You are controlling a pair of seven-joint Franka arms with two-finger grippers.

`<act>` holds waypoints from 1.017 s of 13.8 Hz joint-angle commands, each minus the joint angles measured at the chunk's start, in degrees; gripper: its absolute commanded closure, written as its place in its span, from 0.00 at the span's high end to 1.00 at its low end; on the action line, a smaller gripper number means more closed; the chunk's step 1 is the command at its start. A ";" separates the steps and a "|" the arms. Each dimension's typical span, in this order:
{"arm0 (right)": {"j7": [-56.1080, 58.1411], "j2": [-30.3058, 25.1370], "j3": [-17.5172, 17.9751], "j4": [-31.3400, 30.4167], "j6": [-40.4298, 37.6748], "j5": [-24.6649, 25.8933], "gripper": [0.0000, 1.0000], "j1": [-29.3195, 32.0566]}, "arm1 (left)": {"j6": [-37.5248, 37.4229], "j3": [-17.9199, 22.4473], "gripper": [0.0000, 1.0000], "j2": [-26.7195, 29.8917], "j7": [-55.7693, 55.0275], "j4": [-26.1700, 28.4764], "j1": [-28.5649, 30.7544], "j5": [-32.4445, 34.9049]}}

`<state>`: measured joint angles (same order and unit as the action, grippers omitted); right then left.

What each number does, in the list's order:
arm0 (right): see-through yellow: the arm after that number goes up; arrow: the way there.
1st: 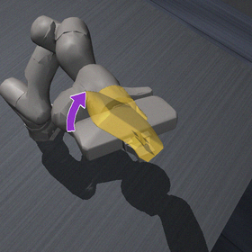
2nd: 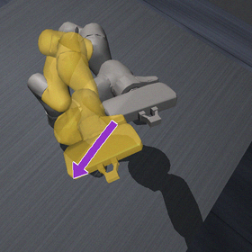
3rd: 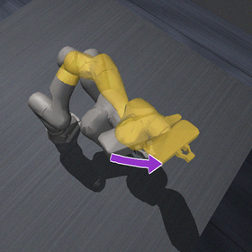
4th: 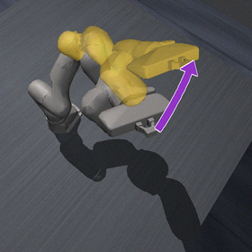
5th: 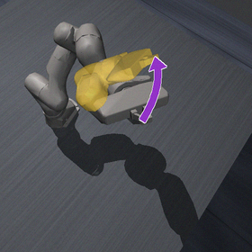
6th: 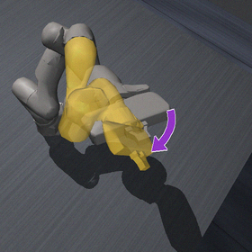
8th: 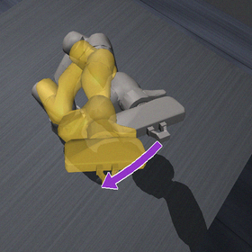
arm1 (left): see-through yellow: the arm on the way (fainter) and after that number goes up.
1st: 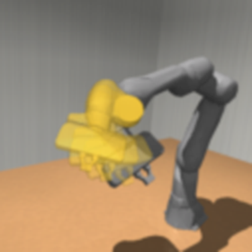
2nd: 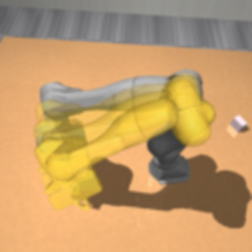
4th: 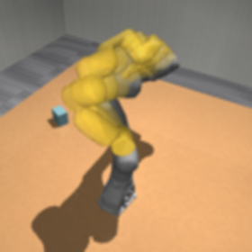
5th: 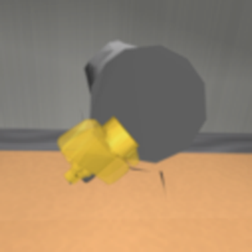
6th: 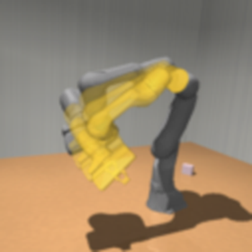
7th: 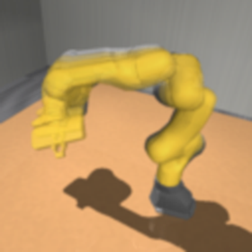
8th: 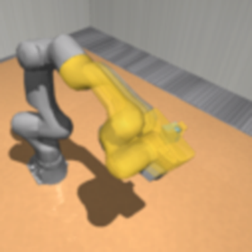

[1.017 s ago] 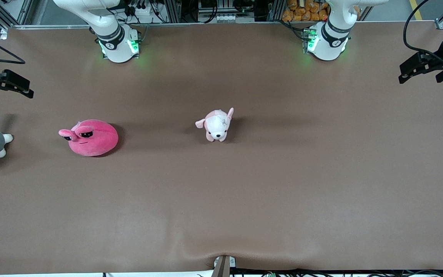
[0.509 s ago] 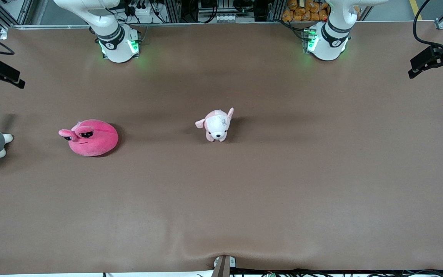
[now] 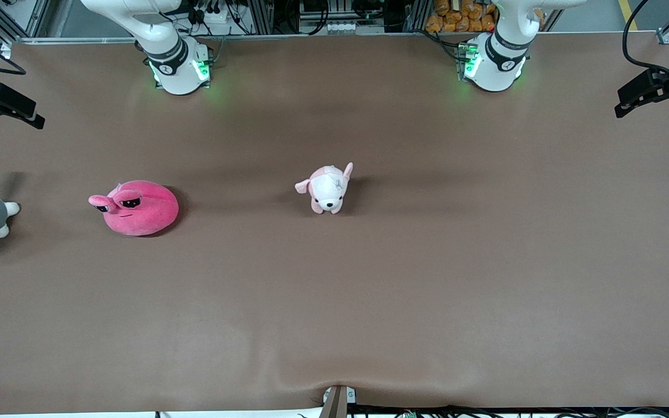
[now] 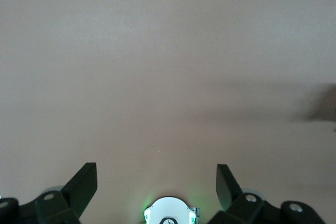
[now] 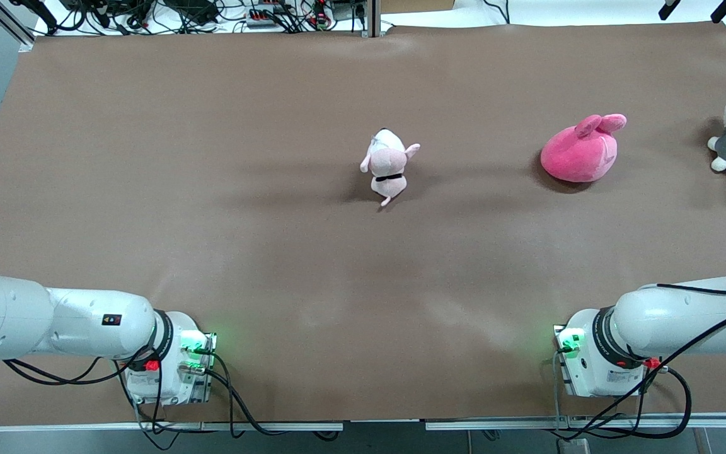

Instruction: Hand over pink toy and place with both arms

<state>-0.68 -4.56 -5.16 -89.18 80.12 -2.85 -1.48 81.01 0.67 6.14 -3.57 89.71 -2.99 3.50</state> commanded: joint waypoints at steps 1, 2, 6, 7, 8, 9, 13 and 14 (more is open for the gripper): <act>-0.99 -1.15 0.24 -1.17 0.21 -0.84 1.00 0.42 | -1.38 -0.23 1.00 -0.60 0.84 -1.47 -0.35 0.98; -0.99 -1.24 0.15 -1.26 0.04 -0.84 1.00 0.51 | -1.38 -0.23 1.00 -0.60 0.84 -1.47 -0.44 1.07; -0.12 -1.15 -0.02 -1.17 0.39 -0.84 1.00 0.78 | -1.38 -0.50 1.00 -0.87 0.84 -1.38 -0.70 1.33; -0.12 -1.15 -0.02 -1.26 0.39 -0.84 1.00 0.69 | -1.38 -0.59 1.00 -1.13 0.75 -1.38 -0.70 1.33; -0.12 -1.15 -0.02 -1.26 0.39 -0.84 1.00 0.60 | -1.38 -0.67 1.00 -1.13 0.75 -1.38 -0.88 1.33; -0.12 -1.06 -0.02 -1.26 0.48 -0.84 1.00 0.60 | -1.38 -0.76 1.00 -1.22 0.75 -1.38 -0.88 1.33; -0.12 -0.98 -0.02 -1.26 0.56 -0.84 1.00 0.60 | -1.38 -1.46 1.00 -1.22 0.75 -1.38 -0.79 1.33; -0.12 -0.98 -0.02 -1.26 0.48 -0.84 1.00 0.60 | -1.38 -1.47 1.00 -1.31 0.67 -1.29 -0.79 1.33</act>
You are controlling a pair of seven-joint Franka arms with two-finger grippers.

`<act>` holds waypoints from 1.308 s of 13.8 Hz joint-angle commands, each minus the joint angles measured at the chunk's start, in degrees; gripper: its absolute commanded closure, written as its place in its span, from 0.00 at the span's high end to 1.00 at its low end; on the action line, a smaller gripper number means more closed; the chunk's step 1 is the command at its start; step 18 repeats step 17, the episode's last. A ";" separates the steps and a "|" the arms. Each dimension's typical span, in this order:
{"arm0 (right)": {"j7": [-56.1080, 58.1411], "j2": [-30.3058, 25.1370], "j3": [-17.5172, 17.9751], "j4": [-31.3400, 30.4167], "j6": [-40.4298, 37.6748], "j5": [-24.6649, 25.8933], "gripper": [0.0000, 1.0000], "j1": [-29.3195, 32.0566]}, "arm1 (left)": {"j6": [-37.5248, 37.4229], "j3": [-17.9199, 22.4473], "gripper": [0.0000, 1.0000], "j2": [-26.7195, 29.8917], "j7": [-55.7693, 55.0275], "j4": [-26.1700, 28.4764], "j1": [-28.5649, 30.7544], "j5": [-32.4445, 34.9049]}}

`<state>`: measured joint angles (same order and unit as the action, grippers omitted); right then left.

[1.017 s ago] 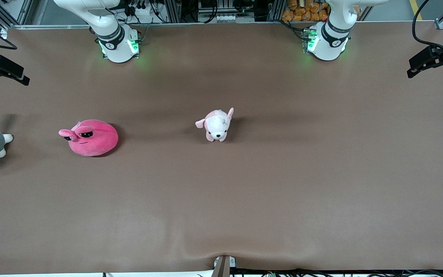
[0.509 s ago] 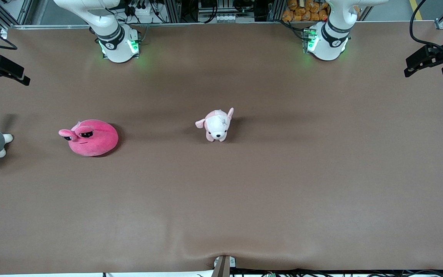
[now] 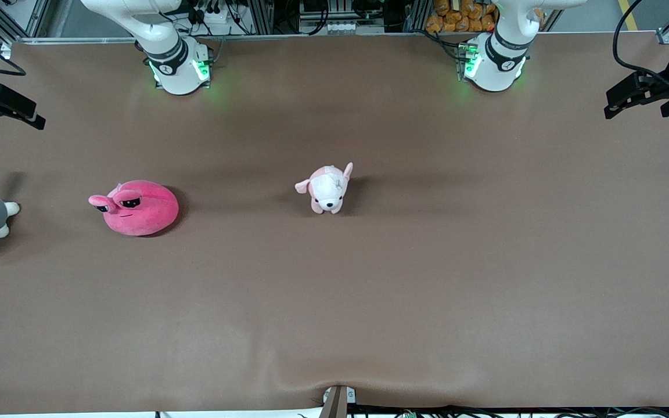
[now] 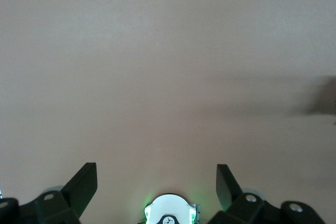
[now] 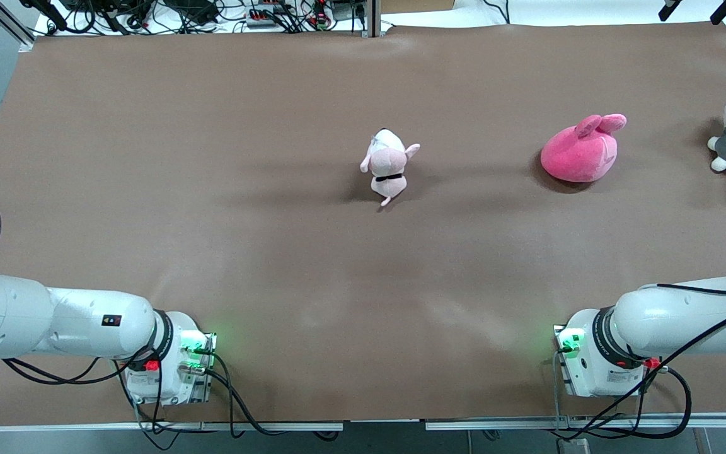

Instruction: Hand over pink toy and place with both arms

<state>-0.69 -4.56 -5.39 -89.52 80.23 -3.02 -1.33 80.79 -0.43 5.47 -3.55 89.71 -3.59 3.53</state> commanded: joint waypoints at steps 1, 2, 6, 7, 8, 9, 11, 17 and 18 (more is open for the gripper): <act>-0.10 -0.98 0.21 -0.92 0.27 -0.67 1.00 0.45 | -1.16 -0.36 1.00 -0.64 0.13 -1.38 -0.19 1.21; -0.10 -0.98 0.21 -0.92 0.36 -0.58 1.00 0.45 | -1.16 -0.36 1.00 -0.64 0.03 -1.29 -0.28 1.30; -0.10 -0.89 0.21 -1.27 0.45 -0.58 1.00 0.45 | -1.16 -0.71 1.00 -0.64 0.03 -1.29 -0.28 1.30; -0.10 -0.80 0.21 -1.27 0.45 -0.58 1.00 0.45 | -1.16 -1.06 1.00 -0.64 0.03 -1.29 -0.19 1.39; -0.10 -0.89 0.21 -1.27 0.45 -0.58 1.00 0.45 | -1.34 -1.15 1.00 -0.64 0.03 -1.29 -0.19 1.56; -0.10 -0.80 0.21 -1.27 0.45 -0.58 1.00 0.45 | -1.51 -1.15 1.00 -0.64 -0.05 -1.38 -0.19 1.65; -0.10 -0.80 0.21 -1.27 0.45 -0.58 1.00 0.45 | -2.30 -1.15 1.00 -0.55 0.03 -1.47 -0.10 1.65; -0.10 -0.80 0.21 -1.97 0.27 -0.58 1.00 0.63 | -2.75 -1.85 1.00 -0.38 0.12 -1.47 0.16 1.74; -0.10 -0.80 0.21 -1.97 0.27 -0.58 1.00 0.63 | -2.75 -1.85 1.00 -0.38 0.12 -1.47 0.16 1.74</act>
